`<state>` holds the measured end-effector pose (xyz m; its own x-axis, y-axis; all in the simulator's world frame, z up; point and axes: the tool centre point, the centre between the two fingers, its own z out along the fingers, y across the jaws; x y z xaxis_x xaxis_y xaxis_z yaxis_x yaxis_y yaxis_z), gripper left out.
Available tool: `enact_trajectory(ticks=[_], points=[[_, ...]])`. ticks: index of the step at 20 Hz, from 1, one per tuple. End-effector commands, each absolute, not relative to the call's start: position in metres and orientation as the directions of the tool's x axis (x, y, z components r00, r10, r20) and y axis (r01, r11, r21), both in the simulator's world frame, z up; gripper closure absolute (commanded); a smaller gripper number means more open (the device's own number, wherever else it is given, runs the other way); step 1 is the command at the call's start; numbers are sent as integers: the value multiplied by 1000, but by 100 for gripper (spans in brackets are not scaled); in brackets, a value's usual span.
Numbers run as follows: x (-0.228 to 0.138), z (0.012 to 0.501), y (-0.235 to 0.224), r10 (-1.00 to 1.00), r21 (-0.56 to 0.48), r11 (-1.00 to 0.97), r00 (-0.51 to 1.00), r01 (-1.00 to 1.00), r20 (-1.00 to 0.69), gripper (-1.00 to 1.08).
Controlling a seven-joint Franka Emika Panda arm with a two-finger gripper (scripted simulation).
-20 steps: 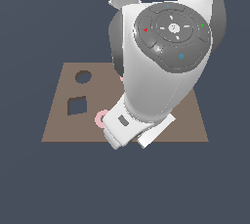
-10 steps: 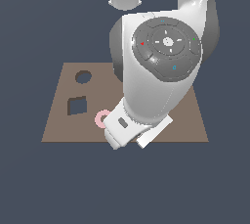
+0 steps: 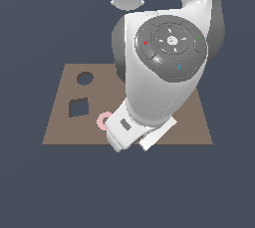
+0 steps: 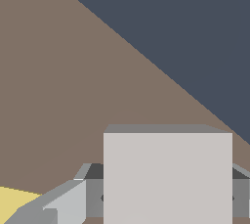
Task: Insert a designated object into the corresponding slot on a board.
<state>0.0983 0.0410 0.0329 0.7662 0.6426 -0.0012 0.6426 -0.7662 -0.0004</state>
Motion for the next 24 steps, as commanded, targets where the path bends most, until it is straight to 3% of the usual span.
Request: enact_trajectory(ticks=[1, 7, 18, 24], points=[[98, 33, 41, 643, 0, -766, 766, 643, -1, 108], [97, 34, 16, 595, 0, -804, 804, 595, -1, 108], [63, 39, -109, 311, 0, -951, 951, 311, -1, 108], [41, 40, -149, 202, 0, -979, 979, 202, -1, 108]])
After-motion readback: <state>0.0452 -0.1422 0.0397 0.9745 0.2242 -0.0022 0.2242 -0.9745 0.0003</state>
